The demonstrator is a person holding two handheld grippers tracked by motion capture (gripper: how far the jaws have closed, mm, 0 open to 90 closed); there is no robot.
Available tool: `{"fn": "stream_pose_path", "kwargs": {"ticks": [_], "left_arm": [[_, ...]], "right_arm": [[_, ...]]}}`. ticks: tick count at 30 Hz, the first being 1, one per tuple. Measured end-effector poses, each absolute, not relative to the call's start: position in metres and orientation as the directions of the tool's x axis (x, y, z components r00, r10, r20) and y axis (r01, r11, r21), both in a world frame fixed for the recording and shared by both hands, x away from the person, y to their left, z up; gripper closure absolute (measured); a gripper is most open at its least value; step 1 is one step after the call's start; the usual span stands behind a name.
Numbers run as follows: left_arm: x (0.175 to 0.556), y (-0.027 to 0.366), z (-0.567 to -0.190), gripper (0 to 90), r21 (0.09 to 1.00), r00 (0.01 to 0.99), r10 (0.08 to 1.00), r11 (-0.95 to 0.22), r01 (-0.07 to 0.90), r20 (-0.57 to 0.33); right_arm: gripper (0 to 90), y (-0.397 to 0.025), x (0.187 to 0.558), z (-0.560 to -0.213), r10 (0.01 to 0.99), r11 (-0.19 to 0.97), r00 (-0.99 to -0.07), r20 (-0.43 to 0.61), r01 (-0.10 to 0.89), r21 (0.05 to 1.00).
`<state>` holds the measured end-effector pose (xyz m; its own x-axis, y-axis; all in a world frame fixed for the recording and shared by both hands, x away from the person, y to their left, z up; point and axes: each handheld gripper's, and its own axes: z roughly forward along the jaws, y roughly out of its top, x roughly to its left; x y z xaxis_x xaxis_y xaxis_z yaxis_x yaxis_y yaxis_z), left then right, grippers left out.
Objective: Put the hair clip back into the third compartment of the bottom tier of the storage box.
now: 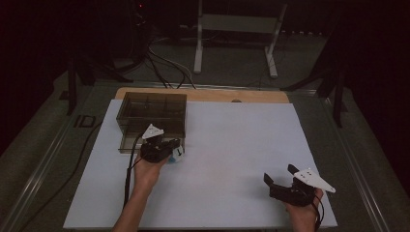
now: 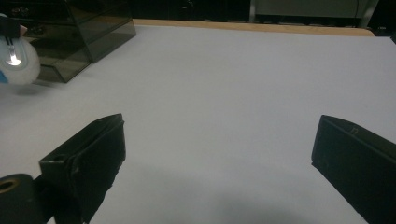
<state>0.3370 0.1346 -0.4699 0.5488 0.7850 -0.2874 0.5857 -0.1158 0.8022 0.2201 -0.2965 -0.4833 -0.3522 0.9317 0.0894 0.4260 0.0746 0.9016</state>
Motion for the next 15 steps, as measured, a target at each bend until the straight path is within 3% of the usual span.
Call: {"fn": "stream_pose_path", "kwargs": {"ticks": [15], "left_arm": [[0.3356, 0.1312, -0.4652, 89.6, 0.812, 0.557, 0.781, -0.114, 0.572, -0.283]], "right_arm": [[2.9, -0.2968, 0.2197, -0.4831, 0.932, 0.075, -0.351, 0.088, 0.425, 0.902]]}}
